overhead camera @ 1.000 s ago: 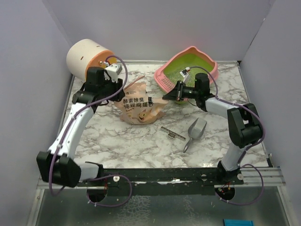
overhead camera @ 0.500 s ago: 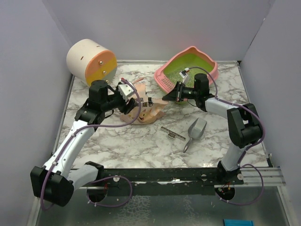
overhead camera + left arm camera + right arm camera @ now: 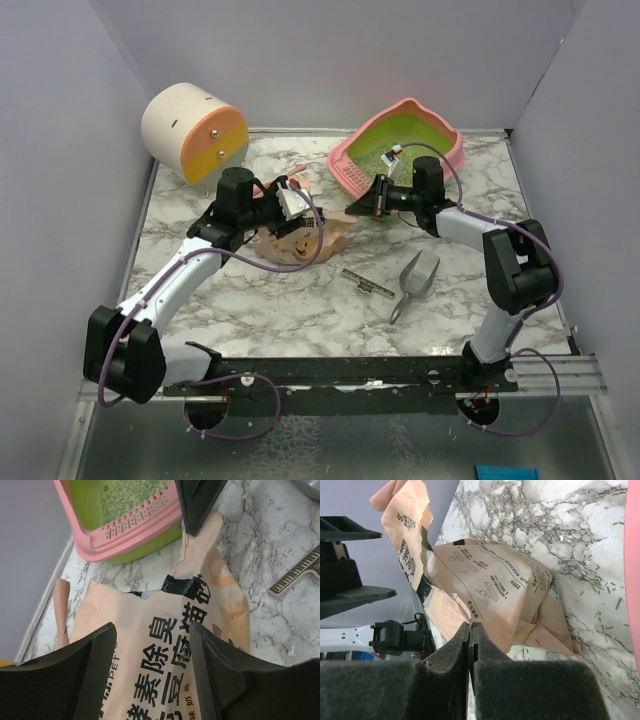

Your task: Fill the litter box with clean litter

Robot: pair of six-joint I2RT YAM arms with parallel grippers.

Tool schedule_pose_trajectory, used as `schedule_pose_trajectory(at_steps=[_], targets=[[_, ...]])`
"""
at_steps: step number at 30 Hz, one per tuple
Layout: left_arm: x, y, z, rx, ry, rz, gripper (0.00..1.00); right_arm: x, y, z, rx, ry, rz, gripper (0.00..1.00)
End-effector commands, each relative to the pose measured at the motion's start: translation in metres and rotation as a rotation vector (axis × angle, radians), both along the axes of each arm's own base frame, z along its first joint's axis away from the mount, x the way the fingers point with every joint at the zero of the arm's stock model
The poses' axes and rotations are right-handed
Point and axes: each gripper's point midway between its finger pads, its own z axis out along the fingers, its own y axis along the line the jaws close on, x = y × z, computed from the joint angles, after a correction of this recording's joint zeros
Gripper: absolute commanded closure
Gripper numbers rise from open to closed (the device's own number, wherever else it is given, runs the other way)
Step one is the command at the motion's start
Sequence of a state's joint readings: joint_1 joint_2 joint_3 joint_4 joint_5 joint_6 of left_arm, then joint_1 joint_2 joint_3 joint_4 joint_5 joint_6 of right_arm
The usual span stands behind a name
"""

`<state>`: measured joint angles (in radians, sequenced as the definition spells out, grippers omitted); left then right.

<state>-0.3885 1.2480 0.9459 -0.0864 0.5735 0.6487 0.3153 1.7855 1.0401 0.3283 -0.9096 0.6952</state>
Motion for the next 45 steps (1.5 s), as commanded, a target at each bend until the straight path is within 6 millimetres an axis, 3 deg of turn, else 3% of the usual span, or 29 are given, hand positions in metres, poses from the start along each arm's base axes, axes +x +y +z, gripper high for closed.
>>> schedule_pose_trajectory(at_steps=[1,5,7,10,13,17,18,20,22,24,29,34,41,45], targets=[[-0.001,-0.009,-0.003,0.027,-0.028,-0.080,0.36,-0.009,0.004,0.008,-0.003,-0.025,0.031,0.99],[-0.007,-0.012,-0.019,0.051,0.030,-0.121,0.34,-0.010,0.004,0.009,-0.003,-0.024,0.034,0.99],[-0.007,-0.013,-0.026,0.059,0.056,-0.128,0.22,-0.010,0.004,0.010,-0.002,-0.027,0.035,0.99],[-0.009,-0.016,-0.041,0.083,0.113,-0.158,0.22,-0.011,0.005,0.010,-0.003,-0.031,0.039,0.99],[-0.014,-0.016,-0.059,0.126,0.180,-0.176,0.32,-0.011,0.005,0.011,-0.004,-0.036,0.043,0.99],[-0.017,-0.009,-0.074,0.186,0.197,-0.165,0.63,-0.012,0.005,0.013,-0.010,-0.052,0.065,0.99],[-0.016,-0.007,-0.074,0.192,0.193,-0.157,0.72,-0.012,0.005,0.015,-0.015,-0.060,0.075,0.96],[-0.015,-0.003,-0.072,0.207,0.172,-0.142,0.96,-0.015,0.004,0.019,-0.028,-0.088,0.098,0.68],[-0.016,0.000,-0.067,0.214,0.146,-0.132,1.00,-0.018,0.002,0.025,-0.050,-0.141,0.114,0.40],[-0.019,0.001,-0.058,0.202,0.123,-0.132,1.00,-0.019,-0.003,0.028,-0.102,-0.217,0.108,0.33],[-0.023,-0.004,-0.037,0.154,0.106,-0.142,1.00,-0.029,-0.011,0.039,-0.201,-0.560,0.108,0.31],[-0.021,-0.008,-0.037,0.146,0.122,-0.157,1.00,-0.035,-0.004,0.043,-0.290,-0.879,0.156,0.31],[-0.019,-0.011,-0.034,0.130,0.108,-0.166,1.00,-0.027,0.015,0.029,-0.394,-0.964,0.185,0.33],[-0.018,-0.011,-0.035,0.132,0.102,-0.160,1.00,-0.018,0.022,0.009,-0.450,-0.919,0.242,0.41]])
